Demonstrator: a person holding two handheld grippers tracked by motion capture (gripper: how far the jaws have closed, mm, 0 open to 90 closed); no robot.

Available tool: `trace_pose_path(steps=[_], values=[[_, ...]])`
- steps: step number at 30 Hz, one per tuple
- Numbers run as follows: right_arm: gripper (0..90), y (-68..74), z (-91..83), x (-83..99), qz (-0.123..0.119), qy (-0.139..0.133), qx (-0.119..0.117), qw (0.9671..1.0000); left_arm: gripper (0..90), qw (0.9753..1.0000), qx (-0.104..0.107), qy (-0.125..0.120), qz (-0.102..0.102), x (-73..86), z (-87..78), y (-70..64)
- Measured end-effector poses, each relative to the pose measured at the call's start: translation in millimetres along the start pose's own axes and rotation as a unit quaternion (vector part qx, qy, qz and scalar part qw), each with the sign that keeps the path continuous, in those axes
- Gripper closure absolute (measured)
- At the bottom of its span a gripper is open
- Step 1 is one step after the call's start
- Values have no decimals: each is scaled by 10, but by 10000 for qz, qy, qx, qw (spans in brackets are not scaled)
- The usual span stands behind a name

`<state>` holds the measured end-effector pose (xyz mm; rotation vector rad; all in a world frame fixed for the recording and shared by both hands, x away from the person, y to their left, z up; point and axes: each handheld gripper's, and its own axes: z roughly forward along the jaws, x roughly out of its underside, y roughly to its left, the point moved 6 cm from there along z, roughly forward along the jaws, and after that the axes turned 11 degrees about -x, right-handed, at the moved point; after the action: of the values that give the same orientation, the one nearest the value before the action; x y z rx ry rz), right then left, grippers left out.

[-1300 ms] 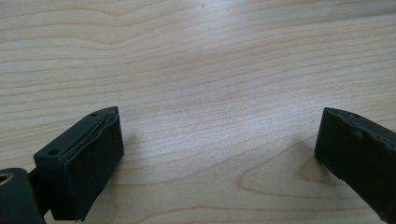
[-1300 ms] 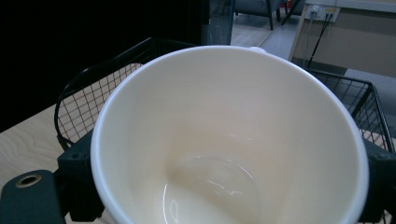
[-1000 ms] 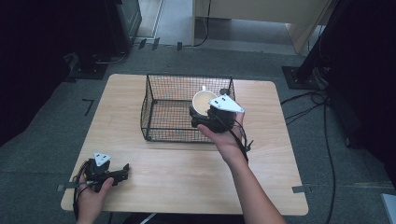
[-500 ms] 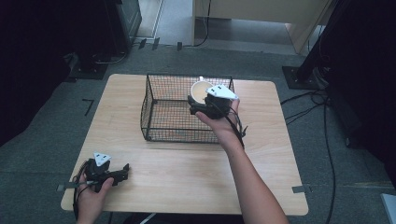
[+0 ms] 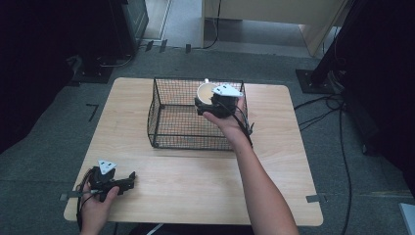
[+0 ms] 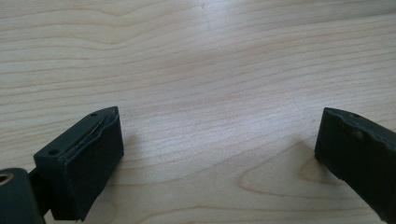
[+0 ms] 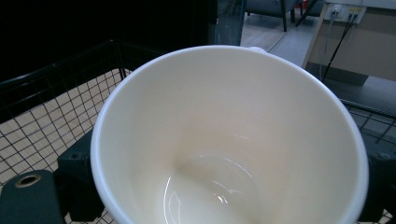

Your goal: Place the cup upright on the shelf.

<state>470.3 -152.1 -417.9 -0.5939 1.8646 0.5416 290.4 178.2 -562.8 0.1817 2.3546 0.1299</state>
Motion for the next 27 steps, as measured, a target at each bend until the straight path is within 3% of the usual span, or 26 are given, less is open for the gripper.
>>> trace_pose_path(steps=[7,11,16,21,24,27], values=[[103,-97,197,102,-52,161,-17,9999,16,10000,1,9,15,1,-1,2],[102,-118,253,129,-109,69,-50,9999,16,10000,0,6,10,1,-1,1],[103,-135,331,185,-180,102,-230,9995,16,10000,-3,11,16,1,-1,2],[102,-127,407,280,-260,328,-337,9986,16,10000,-3,10,15,1,-1,2],[102,-120,442,320,-103,486,-444,9978,16,10000,-2,10,17,1,-1,2],[102,-102,475,362,-222,688,-507,9961,16,10000,-2,13,21,1,-1,3]])
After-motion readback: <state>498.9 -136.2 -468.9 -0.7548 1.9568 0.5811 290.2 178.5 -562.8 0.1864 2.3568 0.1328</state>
